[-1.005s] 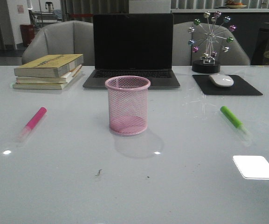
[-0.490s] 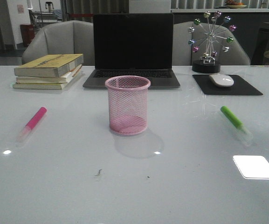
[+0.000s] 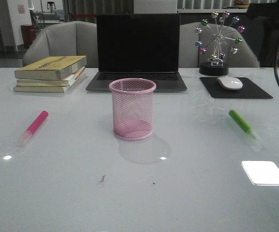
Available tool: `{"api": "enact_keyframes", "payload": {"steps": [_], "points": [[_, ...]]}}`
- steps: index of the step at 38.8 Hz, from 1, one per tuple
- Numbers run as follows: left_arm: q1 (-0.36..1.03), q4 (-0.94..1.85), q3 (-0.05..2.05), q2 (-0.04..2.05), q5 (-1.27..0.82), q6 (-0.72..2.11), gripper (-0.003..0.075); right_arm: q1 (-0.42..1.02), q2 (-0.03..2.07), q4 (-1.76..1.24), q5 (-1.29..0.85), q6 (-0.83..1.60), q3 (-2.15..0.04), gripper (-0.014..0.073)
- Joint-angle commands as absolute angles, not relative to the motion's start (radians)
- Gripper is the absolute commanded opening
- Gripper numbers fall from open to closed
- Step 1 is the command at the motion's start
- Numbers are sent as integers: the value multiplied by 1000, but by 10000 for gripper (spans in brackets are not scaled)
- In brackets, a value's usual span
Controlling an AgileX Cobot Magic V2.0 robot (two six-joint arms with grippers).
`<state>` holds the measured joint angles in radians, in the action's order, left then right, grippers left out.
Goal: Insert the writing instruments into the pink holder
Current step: 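Lower the right gripper onto the green highlighter and close on it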
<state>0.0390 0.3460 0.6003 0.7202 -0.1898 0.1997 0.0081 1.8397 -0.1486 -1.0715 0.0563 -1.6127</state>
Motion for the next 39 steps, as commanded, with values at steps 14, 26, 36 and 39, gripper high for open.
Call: {"api": "enact_keyframes", "payload": {"steps": [14, 26, 36, 39], "points": [[41, 356, 638, 720, -118, 195, 519, 22, 1993, -170, -988, 71, -1718, 375], [41, 370, 638, 720, -118, 195, 519, 44, 2062, -170, -892, 71, -1719, 375], [41, 427, 638, 720, -115, 195, 519, 44, 2088, -126, -878, 71, -1719, 375], [41, 427, 638, 720, -110, 195, 519, 44, 2091, -125, -878, 71, -1719, 375]]}}
